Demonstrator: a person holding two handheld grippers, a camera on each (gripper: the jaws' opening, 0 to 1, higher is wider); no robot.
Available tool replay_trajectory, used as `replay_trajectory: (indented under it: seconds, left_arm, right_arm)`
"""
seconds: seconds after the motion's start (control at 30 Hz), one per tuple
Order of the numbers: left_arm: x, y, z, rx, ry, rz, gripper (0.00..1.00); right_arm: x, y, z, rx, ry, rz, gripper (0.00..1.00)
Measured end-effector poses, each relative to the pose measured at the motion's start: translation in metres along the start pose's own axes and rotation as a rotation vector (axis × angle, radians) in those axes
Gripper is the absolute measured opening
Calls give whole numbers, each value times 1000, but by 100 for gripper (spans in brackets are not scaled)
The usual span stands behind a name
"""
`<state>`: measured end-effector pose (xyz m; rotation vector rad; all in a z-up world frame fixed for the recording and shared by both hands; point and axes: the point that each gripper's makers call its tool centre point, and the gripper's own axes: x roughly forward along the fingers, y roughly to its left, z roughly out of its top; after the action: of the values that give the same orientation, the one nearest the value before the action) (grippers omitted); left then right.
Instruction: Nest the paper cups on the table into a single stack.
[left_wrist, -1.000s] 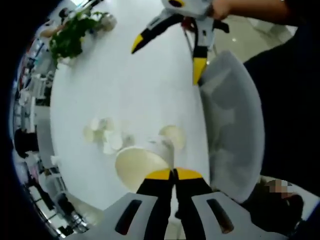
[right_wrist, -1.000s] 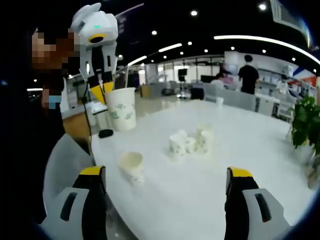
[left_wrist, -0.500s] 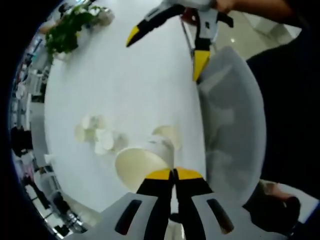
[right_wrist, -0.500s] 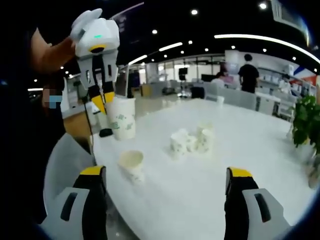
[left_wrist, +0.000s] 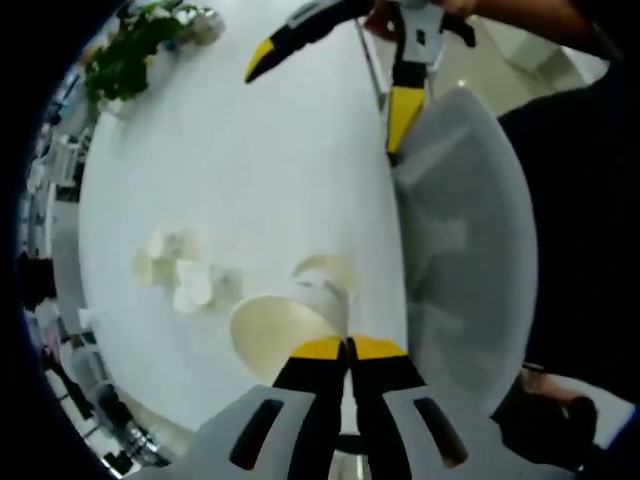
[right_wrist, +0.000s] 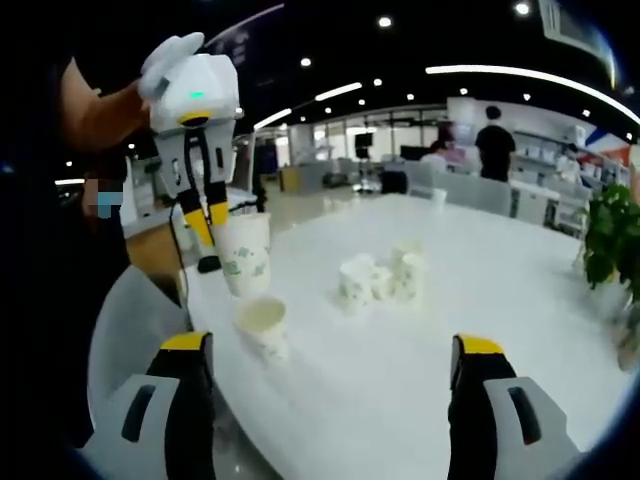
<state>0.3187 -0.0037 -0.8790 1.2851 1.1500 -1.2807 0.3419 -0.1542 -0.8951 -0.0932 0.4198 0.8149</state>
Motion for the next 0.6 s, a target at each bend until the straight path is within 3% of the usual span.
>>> replay_trajectory:
  seconds: [0.6]
  left_arm:
    - [27,1,0,-32,5,-35,0]
  right_arm:
    - [1,2,-4,11,3,-1,96]
